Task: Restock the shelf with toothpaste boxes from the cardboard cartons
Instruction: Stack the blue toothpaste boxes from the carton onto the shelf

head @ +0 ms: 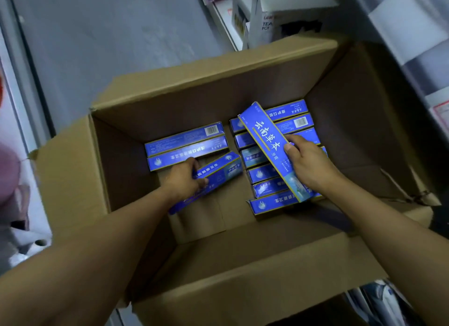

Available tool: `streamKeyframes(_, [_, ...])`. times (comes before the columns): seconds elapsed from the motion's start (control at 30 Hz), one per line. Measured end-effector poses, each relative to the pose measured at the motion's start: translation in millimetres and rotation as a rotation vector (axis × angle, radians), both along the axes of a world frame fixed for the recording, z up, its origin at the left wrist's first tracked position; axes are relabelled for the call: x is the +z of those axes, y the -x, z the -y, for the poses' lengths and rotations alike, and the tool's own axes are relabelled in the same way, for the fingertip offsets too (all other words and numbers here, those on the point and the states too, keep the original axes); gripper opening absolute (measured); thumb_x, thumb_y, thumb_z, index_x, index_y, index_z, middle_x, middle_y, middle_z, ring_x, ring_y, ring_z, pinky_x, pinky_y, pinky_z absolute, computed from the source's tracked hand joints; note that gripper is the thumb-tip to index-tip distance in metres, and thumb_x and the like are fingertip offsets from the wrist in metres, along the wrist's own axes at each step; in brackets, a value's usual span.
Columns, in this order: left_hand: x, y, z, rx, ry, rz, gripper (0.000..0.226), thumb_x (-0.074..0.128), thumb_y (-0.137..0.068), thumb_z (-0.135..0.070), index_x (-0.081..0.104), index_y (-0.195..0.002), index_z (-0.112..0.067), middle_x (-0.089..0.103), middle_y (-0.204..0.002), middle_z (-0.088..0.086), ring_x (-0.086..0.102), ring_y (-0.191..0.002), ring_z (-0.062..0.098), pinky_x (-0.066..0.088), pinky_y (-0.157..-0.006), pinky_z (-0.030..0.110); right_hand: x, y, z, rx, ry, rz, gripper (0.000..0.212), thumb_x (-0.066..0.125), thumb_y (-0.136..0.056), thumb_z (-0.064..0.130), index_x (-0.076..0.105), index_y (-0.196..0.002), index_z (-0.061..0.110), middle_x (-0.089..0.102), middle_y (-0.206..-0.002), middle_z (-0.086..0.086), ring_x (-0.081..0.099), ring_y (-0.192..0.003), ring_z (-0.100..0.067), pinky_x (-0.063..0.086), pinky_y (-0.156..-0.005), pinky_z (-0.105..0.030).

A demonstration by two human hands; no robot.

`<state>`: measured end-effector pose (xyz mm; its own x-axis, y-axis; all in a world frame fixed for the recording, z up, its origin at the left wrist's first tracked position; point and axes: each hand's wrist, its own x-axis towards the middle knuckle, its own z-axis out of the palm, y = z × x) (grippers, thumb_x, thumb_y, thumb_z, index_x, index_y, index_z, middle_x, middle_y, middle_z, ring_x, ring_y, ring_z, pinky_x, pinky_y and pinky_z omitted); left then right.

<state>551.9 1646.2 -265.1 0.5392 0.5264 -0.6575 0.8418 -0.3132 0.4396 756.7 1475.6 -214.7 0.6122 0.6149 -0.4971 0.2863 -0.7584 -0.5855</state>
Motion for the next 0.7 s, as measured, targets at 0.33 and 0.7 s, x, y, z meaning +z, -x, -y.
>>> streamKeyframes(0.33, [98,-13,-13,0.056,0.292,0.180,0.011,0.059,-0.092,-0.027,0.066,-0.092,-0.019,0.064,-0.084,0.000,0.052,-0.074,0.009,0.041,-0.071,0.021,88,-1,9,0.017,-0.043,0.096,0.032,0.038,-0.100,0.022,0.055,-0.125,0.012,0.064,-0.113,-0.016,0.056,-0.106,-0.033,0.038,-0.080,-0.030])
streamKeyframes(0.7, [230,-12,-33,-0.064,0.294,0.402,0.011,0.058,-0.093,-0.018,0.067,-0.095,-0.013,0.065,-0.078,-0.001,0.054,-0.054,-0.005,0.043,-0.055,0.008,226,40,30,-0.034,-0.188,0.279,0.030,0.038,-0.100,0.016,0.060,-0.119,0.010,0.064,-0.118,-0.007,0.057,-0.109,-0.025,0.039,-0.090,-0.030])
